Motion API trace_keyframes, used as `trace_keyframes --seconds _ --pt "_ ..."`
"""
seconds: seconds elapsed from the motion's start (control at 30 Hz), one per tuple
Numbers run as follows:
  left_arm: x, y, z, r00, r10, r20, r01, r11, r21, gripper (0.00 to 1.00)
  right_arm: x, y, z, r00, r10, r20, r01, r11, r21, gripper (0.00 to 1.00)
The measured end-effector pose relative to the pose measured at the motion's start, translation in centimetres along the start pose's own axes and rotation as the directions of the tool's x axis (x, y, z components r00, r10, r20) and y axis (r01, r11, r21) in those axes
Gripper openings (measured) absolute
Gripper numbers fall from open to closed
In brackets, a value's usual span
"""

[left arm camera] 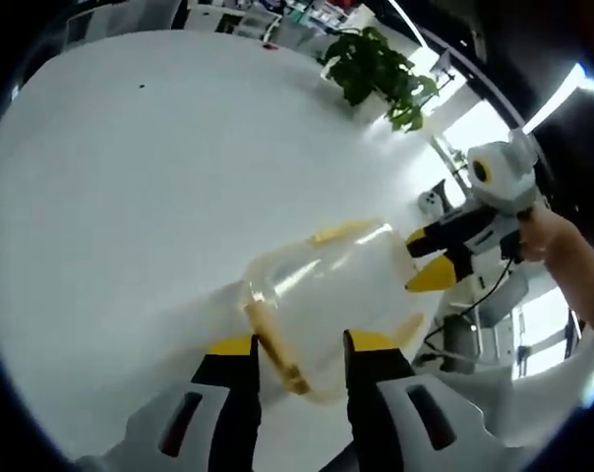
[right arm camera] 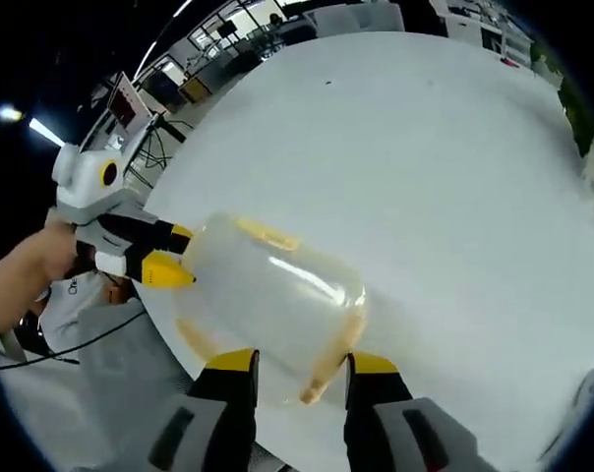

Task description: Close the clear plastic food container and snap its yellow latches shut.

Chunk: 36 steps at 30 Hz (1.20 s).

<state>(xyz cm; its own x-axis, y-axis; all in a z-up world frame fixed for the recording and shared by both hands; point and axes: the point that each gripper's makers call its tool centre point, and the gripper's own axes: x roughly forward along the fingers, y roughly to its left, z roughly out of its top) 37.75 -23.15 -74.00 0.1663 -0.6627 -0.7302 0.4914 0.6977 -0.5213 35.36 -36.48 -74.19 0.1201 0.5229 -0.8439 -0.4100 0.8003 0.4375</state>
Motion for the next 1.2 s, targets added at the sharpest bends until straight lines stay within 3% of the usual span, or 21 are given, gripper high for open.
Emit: trace_keyframes --seconds 0.17,0.23,0.37,0.43,0.47,0.53,0.73,0.8,0.83,0.9,0.97,1.0,1.17,1.2 --pt "0.1 -0.1 0.3 1.000 0.007 0.014 -0.008 0.999 0.034 0.33 0.0 0.1 0.1 1.000 -0.004 0.024 0.005 1.000 -0.025 0.35" --pt "0.0 -0.1 0.7 0.999 0.020 0.027 -0.022 0.996 0.083 0.33 -0.1 0.1 0.2 0.999 -0.011 0.031 0.013 0.999 -0.041 0.34" --pt "-0.2 -0.1 0.9 0.999 0.018 0.034 -0.020 0.997 0.074 0.34 -0.7 -0.4 0.6 0.998 -0.039 0.040 0.042 0.996 -0.084 0.37" --pt "-0.2 -0.2 1.1 0.999 0.014 0.033 -0.017 0.994 0.105 0.35 -1.1 -1.0 0.8 0.996 -0.076 0.042 0.081 0.983 -0.166 0.40" --pt "-0.3 -0.1 1.0 0.999 0.019 0.033 -0.023 0.993 0.119 0.35 -1.3 -1.3 0.9 0.993 -0.110 0.039 0.116 0.965 -0.234 0.40" --pt "-0.5 -0.3 1.0 0.999 0.014 0.032 -0.018 0.992 0.124 0.36 -1.6 -1.4 1.1 0.990 -0.130 0.050 0.139 0.948 -0.286 0.40" --pt "-1.3 0.0 1.4 0.999 0.031 0.036 -0.037 0.984 0.176 0.38 -1.9 0.3 1.7 0.995 -0.079 0.068 0.100 0.916 -0.390 0.38" --pt "-1.4 -0.2 1.4 0.999 0.026 0.033 -0.032 0.981 0.193 0.38 -2.0 0.3 2.2 0.992 -0.092 0.090 0.123 0.886 -0.447 0.41" --pt "-1.4 -0.3 1.4 0.999 0.033 0.024 -0.038 0.971 0.238 0.39 -2.0 0.5 2.5 0.990 -0.096 0.099 0.133 0.857 -0.498 0.42" --pt "-1.4 -0.4 1.3 0.999 0.045 0.019 -0.049 0.959 0.278 0.40 -2.0 0.9 2.4 0.992 -0.090 0.093 0.126 0.832 -0.540 0.42" --pt "-1.6 -0.9 1.5 0.999 0.041 0.033 -0.049 0.952 0.304 0.40 -1.9 1.8 2.8 0.992 -0.060 0.114 0.117 0.792 -0.599 0.40" --pt "-1.7 -1.0 1.6 0.999 0.039 0.034 -0.048 0.946 0.321 0.40 -2.0 2.3 2.7 0.992 -0.051 0.112 0.109 0.789 -0.604 0.39" --pt "-1.6 -1.4 1.3 0.999 0.047 0.013 -0.049 0.916 0.398 0.43 -1.9 4.3 3.1 0.993 0.012 0.118 0.074 0.713 -0.697 0.36" --pt "-1.6 -1.4 1.3 0.999 0.049 0.013 -0.050 0.911 0.410 0.43 -1.9 4.5 3.1 0.993 0.016 0.119 0.073 0.709 -0.702 0.37"
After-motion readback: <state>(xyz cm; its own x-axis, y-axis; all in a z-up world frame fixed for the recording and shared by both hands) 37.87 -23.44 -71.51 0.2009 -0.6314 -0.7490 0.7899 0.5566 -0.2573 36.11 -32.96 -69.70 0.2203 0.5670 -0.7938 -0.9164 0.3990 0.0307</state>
